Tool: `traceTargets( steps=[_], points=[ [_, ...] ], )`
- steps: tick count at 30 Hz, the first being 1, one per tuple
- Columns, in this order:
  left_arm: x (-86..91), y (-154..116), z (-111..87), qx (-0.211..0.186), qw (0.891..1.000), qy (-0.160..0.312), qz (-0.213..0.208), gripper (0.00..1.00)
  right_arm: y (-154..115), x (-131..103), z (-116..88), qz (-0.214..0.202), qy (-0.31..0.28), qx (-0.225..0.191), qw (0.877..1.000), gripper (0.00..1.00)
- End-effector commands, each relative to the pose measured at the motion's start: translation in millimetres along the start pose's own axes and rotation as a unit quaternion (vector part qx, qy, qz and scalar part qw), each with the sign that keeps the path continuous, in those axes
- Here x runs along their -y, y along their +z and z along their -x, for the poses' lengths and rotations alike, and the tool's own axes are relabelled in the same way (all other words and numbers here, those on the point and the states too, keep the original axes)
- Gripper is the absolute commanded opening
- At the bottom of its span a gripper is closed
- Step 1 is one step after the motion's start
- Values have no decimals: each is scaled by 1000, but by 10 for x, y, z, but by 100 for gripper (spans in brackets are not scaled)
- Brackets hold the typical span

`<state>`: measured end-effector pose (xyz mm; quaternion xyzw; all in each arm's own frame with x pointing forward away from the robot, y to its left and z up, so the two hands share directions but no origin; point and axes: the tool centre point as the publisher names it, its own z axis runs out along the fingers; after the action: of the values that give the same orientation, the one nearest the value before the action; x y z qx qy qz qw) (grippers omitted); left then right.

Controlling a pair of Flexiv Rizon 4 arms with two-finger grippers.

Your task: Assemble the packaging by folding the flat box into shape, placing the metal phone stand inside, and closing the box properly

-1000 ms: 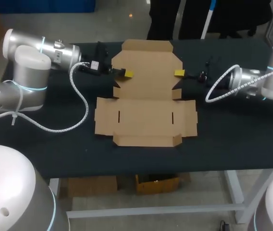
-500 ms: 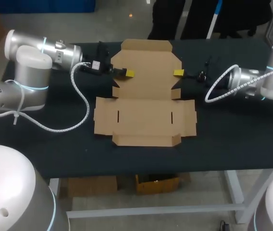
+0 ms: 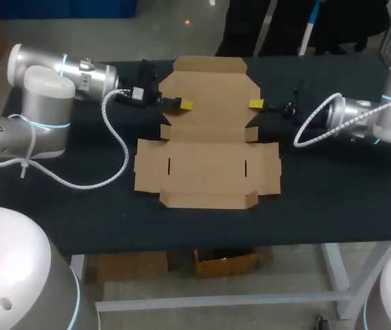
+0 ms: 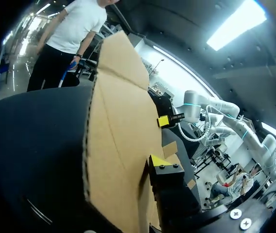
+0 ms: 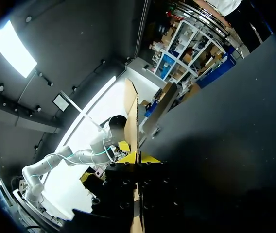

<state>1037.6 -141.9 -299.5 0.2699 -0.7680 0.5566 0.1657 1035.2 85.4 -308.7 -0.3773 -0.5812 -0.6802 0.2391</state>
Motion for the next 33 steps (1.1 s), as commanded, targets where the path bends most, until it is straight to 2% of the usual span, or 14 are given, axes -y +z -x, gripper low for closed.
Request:
traceTargets(
  steps=[1, 4, 11, 22, 24, 26, 30, 33],
  points=[
    [2, 1, 24, -3, 1000, 1, 0, 13, -12, -4, 23, 1, -1, -7, 1000, 0],
    [5, -2, 20, -3, 1000, 1, 0, 6, -14, -4, 20, 2, -1, -8, 1000, 0],
    [6, -5, 16, -4, 1000, 3, -1, 0, -11, -7, 19, 2, -2, -9, 1000, 0],
    [3, -9, 18, -9, 1000, 6, -2, 0, -3, -23, 11, 0, -2, -12, 1000, 0],
    [5, -11, 20, -10, 1000, 8, -2, 0, -7, -32, -1, -1, -2, -12, 1000, 30],
    [11, -17, 24, -11, 1000, 9, -2, 0, -27, -45, -17, -3, -4, -9, 1000, 44],
    [30, -37, 29, -13, 1000, 12, -2, 0, -94, -69, -59, -6, -7, 1, 1000, 57],
    [59, -55, 30, -12, 1000, 17, 0, 0, -153, -83, -108, -9, -13, 20, 1000, 53]
  ],
)
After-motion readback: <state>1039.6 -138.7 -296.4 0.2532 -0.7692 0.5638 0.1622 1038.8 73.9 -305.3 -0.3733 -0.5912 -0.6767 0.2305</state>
